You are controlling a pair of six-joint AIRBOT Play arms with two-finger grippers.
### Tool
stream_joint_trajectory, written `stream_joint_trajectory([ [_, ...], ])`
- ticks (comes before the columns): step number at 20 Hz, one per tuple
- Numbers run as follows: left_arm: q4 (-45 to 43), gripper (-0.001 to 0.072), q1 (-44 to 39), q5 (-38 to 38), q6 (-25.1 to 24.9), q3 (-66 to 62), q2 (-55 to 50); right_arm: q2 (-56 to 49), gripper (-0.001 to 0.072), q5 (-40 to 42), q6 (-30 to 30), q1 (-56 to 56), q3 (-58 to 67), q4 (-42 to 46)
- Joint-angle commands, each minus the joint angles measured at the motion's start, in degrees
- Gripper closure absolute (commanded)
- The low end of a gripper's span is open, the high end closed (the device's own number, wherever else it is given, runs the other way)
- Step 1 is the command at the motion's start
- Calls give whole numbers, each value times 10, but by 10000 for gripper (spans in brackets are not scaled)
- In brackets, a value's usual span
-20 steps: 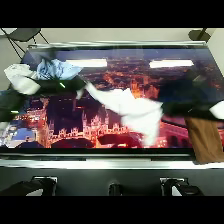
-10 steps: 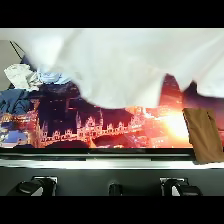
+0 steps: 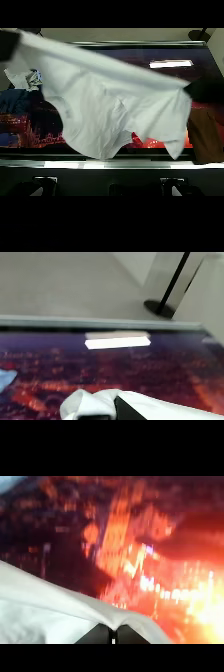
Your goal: Fold the shirts.
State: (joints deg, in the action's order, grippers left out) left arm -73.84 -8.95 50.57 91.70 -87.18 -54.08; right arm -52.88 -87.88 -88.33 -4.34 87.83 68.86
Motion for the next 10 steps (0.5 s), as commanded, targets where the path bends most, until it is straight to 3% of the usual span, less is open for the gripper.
stream_joint_trajectory([
  [1, -52, 683, 1, -18, 5, 100, -101, -88, 664, 24, -10, 0, -147, -51],
  [5, 3, 682, 1, -96, 5, 117, -263, -235, 664, 287, 7, 0, -226, -129],
  [9, 111, 680, 0, -75, 5, 117, -342, -330, 663, 360, 7, 0, -226, -246],
  [10, 127, 635, 1, -66, 5, 117, -348, -335, 611, 362, 7, -1, -225, -260],
])
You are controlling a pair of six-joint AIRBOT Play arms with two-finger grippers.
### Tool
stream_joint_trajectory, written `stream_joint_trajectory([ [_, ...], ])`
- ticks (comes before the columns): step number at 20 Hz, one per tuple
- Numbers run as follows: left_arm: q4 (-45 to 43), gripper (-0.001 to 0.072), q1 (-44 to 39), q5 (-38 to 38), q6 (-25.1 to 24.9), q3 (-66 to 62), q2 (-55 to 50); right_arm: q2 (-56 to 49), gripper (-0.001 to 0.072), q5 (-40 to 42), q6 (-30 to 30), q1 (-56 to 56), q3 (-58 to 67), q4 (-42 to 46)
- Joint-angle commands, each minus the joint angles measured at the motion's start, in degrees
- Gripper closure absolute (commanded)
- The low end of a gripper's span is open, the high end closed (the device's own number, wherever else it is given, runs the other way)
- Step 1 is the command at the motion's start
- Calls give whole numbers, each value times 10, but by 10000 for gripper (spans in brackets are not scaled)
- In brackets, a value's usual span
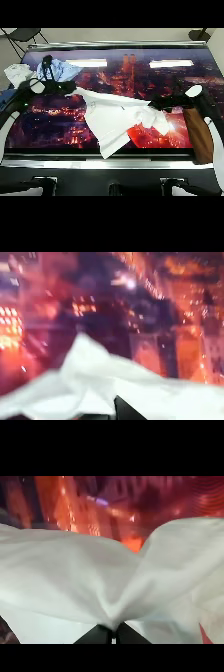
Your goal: Fold the shirts.
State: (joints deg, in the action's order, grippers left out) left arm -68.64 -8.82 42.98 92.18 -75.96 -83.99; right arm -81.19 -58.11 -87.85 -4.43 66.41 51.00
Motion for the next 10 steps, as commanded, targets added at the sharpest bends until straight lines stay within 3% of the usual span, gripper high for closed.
stream_joint_trajectory([
  [1, 78, 432, -1, 13, 0, 5, -49, -50, 435, 56, 2, -7, -4, -82],
  [2, 78, 114, 4, 29, -1, -3, -46, -46, 261, 27, 13, -21, 13, -78],
  [3, 76, -2, 15, 68, -3, -20, -46, -40, 168, -19, 35, -42, 37, -73],
  [6, 76, 27, 76, 238, -37, -75, -45, -7, 145, -160, 45, -137, 115, 20],
  [8, 76, 28, 108, 330, -44, -66, -42, 12, 148, -239, 13, -201, 118, 109],
  [10, 77, 28, 111, 358, -58, -4, -25, 14, 155, -298, -8, -234, 83, 169],
])
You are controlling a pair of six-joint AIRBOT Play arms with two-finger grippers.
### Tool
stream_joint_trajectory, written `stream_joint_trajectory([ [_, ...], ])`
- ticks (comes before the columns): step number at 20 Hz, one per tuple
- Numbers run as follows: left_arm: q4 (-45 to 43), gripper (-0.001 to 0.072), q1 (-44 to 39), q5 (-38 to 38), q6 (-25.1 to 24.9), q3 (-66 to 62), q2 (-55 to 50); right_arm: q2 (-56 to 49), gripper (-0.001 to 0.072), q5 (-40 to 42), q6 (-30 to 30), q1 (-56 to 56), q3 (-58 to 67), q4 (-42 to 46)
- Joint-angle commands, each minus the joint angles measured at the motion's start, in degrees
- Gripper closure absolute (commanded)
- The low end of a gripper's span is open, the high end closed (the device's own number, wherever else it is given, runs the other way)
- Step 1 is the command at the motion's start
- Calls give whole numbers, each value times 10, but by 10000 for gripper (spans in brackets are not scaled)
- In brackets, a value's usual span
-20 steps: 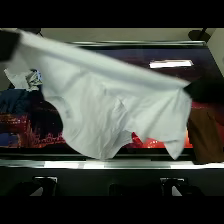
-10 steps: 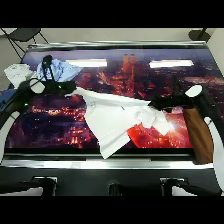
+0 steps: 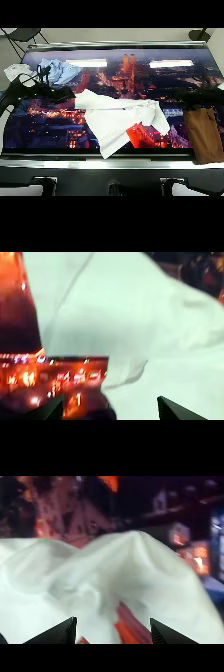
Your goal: Fold the shirts.
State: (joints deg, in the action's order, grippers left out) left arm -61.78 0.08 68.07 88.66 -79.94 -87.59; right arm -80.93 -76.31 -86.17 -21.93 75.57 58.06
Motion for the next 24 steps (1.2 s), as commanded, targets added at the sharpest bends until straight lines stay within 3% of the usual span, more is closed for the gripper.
stream_joint_trajectory([
  [1, 9, 28, 14, 98, -24, 85, 26, 11, 155, -128, -25, -61, -44, 104],
  [5, 128, 28, -50, 5, -68, 278, 76, 11, 142, -77, 4, -27, -177, 82],
  [7, 187, 28, -90, -32, -86, 325, 75, 11, 79, -44, 16, -9, -207, 82],
  [9, 229, 28, -138, -71, -89, 348, 70, 11, 49, -23, 20, 3, -215, 82],
  [16, 347, 38, -236, -145, -99, 349, 21, 2, 46, 35, 37, 4, -227, 37],
  [17, 348, 94, -243, -155, -98, 349, 20, -4, 46, 47, 42, 4, -233, 22],
  [20, 348, 369, -248, -183, -90, 349, 20, -30, 50, 79, 45, 5, -236, 1],
  [21, 348, 502, -247, -190, -90, 349, 20, -37, 99, 88, 45, 5, -236, -8],
  [22, 348, 659, -246, -194, -91, 349, 20, -44, 232, 95, 40, 5, -236, -18],
  [23, 348, 683, -245, -194, -95, 349, 21, -48, 379, 102, 35, 5, -236, -26],
  [24, 348, 684, -243, -195, -101, 349, 23, -49, 645, 104, 32, 5, -236, -33],
])
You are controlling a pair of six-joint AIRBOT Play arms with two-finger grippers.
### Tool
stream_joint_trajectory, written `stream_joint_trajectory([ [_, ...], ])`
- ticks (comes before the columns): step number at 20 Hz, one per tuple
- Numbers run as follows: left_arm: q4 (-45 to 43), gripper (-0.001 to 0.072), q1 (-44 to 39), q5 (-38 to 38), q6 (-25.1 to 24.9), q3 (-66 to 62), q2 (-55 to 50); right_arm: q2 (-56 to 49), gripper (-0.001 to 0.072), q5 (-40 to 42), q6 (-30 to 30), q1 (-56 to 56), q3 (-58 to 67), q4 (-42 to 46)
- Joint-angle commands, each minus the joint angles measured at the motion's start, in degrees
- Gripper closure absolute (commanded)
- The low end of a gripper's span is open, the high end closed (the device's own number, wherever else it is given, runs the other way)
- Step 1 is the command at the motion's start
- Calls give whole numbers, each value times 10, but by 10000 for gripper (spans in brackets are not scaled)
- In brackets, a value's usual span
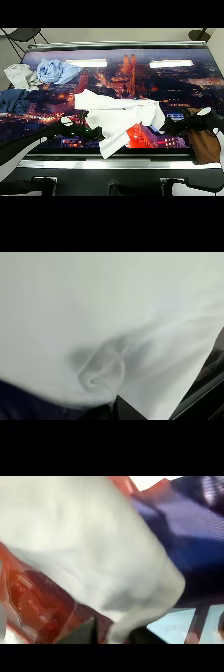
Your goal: Fold the shirts.
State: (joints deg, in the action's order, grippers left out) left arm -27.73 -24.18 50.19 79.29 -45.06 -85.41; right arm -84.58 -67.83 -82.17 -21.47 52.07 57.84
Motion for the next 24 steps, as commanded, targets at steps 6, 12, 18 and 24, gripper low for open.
stream_joint_trajectory([
  [6, -143, 687, 76, -17, -12, -68, 162, 109, 666, 21, 39, -2, 114, -32],
  [12, -276, 687, 260, -55, 69, -334, 406, 353, 666, 267, 0, -2, 344, 22],
  [18, -248, 686, 337, -85, 102, -457, 494, 485, 666, 258, -169, -2, 399, 138],
  [24, -240, 686, 327, -101, 92, -526, 496, 512, 667, 241, -158, -2, 425, 143],
])
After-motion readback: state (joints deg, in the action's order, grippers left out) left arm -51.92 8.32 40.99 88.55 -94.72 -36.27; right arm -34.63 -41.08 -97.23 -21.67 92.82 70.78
